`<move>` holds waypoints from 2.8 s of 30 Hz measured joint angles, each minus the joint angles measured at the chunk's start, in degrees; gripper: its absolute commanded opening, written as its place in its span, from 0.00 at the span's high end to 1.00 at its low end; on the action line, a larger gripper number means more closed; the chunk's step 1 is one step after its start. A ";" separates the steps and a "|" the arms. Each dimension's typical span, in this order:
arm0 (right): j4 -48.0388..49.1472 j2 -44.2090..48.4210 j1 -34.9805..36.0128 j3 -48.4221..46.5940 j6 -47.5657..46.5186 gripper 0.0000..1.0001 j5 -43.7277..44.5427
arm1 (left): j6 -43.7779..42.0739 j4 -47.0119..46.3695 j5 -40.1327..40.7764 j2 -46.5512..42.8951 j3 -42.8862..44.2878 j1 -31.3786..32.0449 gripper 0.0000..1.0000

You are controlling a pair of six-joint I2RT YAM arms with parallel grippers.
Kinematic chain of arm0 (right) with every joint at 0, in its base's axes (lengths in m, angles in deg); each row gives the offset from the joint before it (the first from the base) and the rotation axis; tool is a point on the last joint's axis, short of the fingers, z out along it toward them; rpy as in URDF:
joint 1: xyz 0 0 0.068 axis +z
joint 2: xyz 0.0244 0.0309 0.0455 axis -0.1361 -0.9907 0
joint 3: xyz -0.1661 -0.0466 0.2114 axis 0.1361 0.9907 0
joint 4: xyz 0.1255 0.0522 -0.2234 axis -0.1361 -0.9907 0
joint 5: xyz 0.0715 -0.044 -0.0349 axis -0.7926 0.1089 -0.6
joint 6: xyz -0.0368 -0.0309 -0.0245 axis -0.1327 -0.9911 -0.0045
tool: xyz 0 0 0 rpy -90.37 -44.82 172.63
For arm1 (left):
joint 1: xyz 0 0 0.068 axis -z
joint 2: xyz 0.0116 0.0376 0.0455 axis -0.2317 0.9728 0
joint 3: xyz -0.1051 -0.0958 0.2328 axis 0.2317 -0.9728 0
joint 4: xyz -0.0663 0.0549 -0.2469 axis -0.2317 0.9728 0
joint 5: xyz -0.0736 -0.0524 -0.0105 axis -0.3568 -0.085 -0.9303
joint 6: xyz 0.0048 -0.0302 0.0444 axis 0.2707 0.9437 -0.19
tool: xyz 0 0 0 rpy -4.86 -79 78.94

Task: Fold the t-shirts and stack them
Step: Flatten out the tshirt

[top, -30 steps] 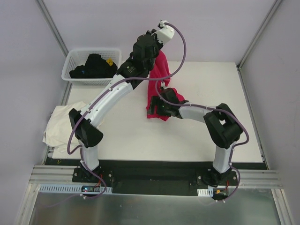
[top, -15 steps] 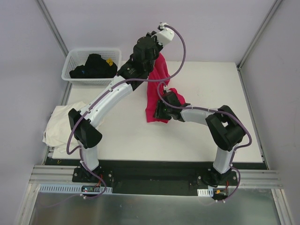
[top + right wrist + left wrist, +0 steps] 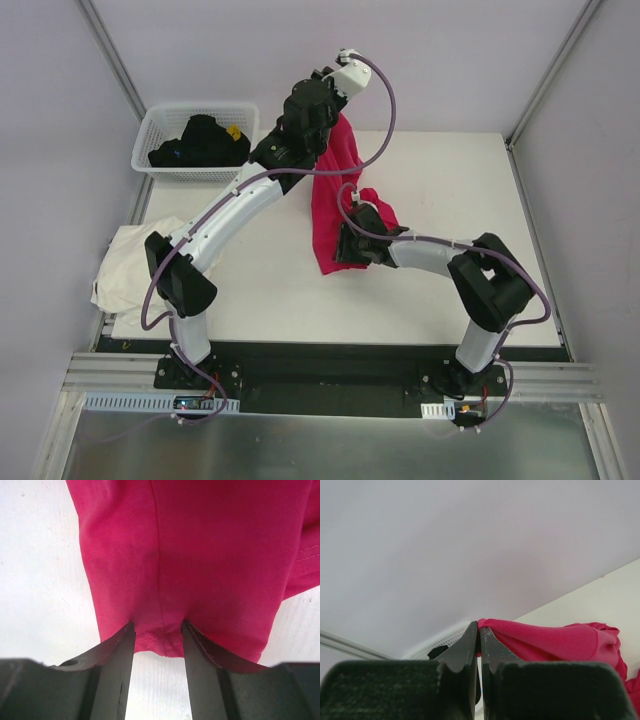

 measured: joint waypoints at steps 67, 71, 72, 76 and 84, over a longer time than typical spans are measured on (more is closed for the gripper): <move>-21.94 6.95 5.46 0.68 2.05 0.53 6.67 | 1.42 -1.38 -0.28 -2.27 -4.15 -0.02 1.00; -21.99 6.23 5.44 -0.02 2.01 0.53 6.67 | 1.64 -1.46 -0.31 -2.27 -4.85 -0.02 1.00; -21.94 6.05 5.42 -0.28 2.01 0.53 6.67 | 1.66 -1.44 -0.31 -2.27 -4.96 -0.02 1.00; -21.49 5.31 5.25 -0.90 1.99 0.53 6.64 | 1.68 -1.46 -0.37 -2.27 -5.01 -0.02 1.00; -20.79 4.15 3.93 -1.05 1.84 0.53 6.29 | 1.66 -1.46 -0.42 -2.27 -5.03 -0.02 1.00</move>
